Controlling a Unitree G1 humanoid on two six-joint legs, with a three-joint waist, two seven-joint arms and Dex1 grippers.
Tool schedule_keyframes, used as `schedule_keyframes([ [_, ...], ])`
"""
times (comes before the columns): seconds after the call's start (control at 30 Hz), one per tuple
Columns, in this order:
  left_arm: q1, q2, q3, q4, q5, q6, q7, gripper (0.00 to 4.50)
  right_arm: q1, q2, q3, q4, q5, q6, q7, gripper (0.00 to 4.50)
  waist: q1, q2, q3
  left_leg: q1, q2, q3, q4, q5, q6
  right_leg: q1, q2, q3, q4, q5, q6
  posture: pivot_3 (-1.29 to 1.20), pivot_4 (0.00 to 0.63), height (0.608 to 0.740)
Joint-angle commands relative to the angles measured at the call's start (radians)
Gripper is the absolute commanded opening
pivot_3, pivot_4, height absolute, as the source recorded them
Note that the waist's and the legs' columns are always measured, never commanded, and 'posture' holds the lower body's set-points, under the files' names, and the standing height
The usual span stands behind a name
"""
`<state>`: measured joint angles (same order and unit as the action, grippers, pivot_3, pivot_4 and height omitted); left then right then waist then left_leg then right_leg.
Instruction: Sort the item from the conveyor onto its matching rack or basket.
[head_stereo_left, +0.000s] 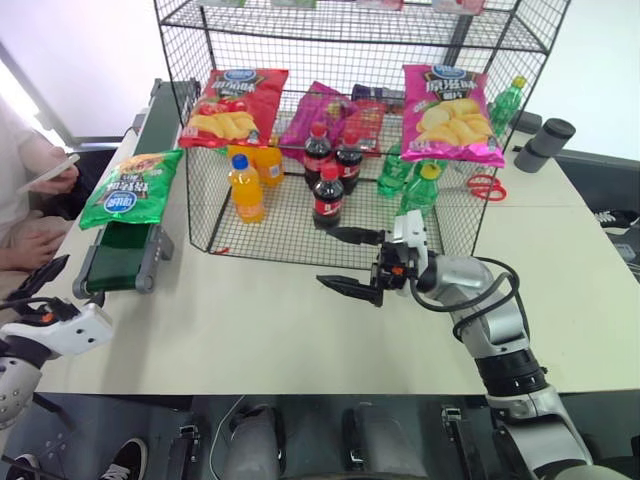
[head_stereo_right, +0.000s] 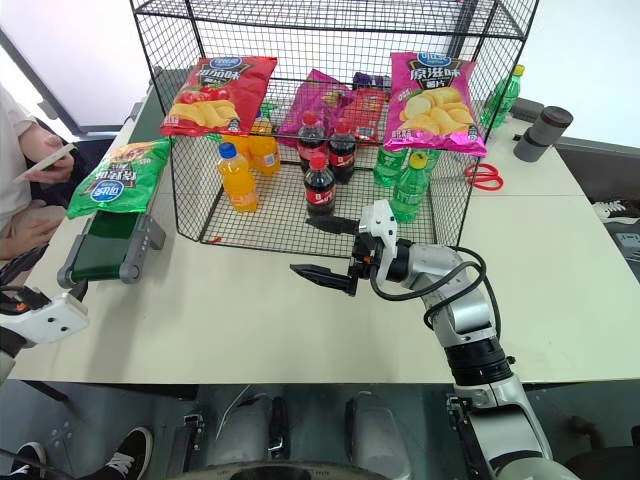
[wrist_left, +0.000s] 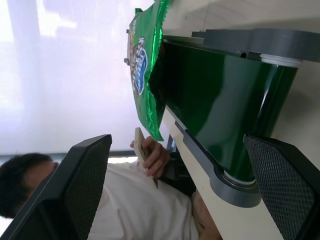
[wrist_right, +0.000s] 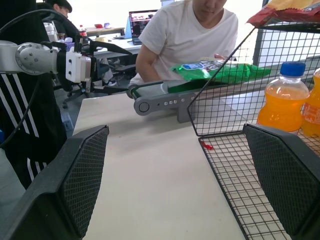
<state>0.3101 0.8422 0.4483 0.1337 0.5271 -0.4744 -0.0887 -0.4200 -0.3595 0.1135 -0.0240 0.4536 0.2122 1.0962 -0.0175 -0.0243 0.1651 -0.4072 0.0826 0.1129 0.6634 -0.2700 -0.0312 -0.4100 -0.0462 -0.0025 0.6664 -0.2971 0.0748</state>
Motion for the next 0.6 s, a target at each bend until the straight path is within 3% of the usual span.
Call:
schedule_keyframes([
  [0.03,0.007,0.011,0.008,-0.028,-0.009,0.009,0.014,4.50,-0.018,0.009,0.003,-0.023,0.005,-0.014,0.000,4.48,0.000,0.000,0.000,0.000,0.000,0.000,0.000,0.000,0.000,0.000,0.000,0.000,0.000,0.000,0.000,0.00,0.150,0.740],
  [0.6,-0.016,0.029,-0.010,-0.016,-0.008,0.012,0.013,4.50,-0.021,0.008,-0.001,-0.018,-0.004,-0.021,-0.005,4.48,0.000,0.000,0.000,0.000,0.000,0.000,0.000,0.000,0.000,0.000,0.000,0.000,0.000,0.000,0.000,0.00,0.150,0.740],
])
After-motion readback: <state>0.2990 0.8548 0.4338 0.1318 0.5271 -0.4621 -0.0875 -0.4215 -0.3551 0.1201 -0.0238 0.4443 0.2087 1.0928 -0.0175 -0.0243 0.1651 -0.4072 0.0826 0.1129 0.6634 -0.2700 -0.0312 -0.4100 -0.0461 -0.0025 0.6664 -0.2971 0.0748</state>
